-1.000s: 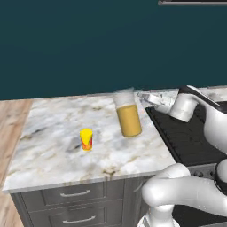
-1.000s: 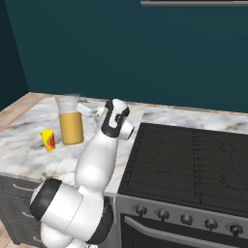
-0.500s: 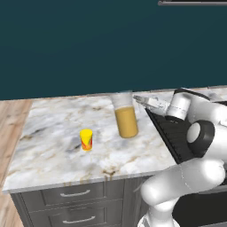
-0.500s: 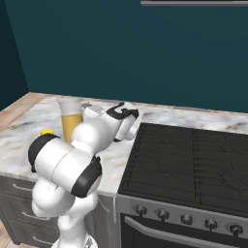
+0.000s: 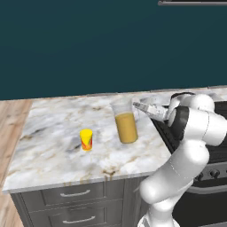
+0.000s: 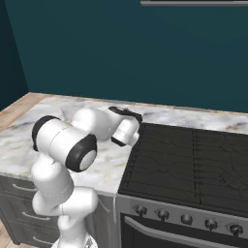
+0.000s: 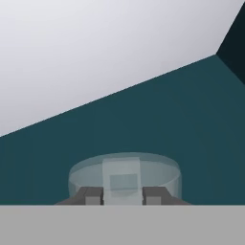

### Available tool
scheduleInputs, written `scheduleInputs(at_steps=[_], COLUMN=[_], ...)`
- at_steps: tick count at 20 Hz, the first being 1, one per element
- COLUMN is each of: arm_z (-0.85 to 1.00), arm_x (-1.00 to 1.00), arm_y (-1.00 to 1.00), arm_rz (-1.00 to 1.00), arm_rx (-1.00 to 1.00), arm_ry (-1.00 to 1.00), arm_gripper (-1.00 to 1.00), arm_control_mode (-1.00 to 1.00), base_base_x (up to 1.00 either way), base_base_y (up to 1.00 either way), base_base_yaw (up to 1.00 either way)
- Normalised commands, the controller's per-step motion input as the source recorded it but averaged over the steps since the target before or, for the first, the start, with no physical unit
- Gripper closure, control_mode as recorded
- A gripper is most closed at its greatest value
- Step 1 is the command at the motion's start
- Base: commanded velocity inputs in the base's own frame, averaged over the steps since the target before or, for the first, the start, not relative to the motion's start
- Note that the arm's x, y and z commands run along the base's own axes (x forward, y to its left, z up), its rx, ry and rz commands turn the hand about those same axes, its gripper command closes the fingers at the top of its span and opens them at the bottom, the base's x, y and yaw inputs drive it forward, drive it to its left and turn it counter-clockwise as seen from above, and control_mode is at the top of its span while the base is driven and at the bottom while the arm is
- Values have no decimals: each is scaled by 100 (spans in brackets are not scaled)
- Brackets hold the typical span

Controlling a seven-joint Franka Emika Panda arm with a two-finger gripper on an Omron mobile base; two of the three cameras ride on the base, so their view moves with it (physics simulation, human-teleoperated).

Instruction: Place the pitcher and cup on the dining counter for serving.

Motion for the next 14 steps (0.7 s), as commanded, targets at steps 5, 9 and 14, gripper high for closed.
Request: scheduleInputs(at_steps=[5, 9, 14], arm_z=[-36, -32, -32], arm_x=[1, 10, 5], arm_y=[5, 14, 21], arm_rz=[0, 0, 0], arm_rx=[1, 4, 4], arm_ry=[-3, -7, -11], arm_gripper=[100, 100, 100], arm_control_mode=[-100, -100, -100], base_base_x=[0, 0, 0], base_base_y=[0, 0, 0], base_base_yaw=[0, 0, 0])
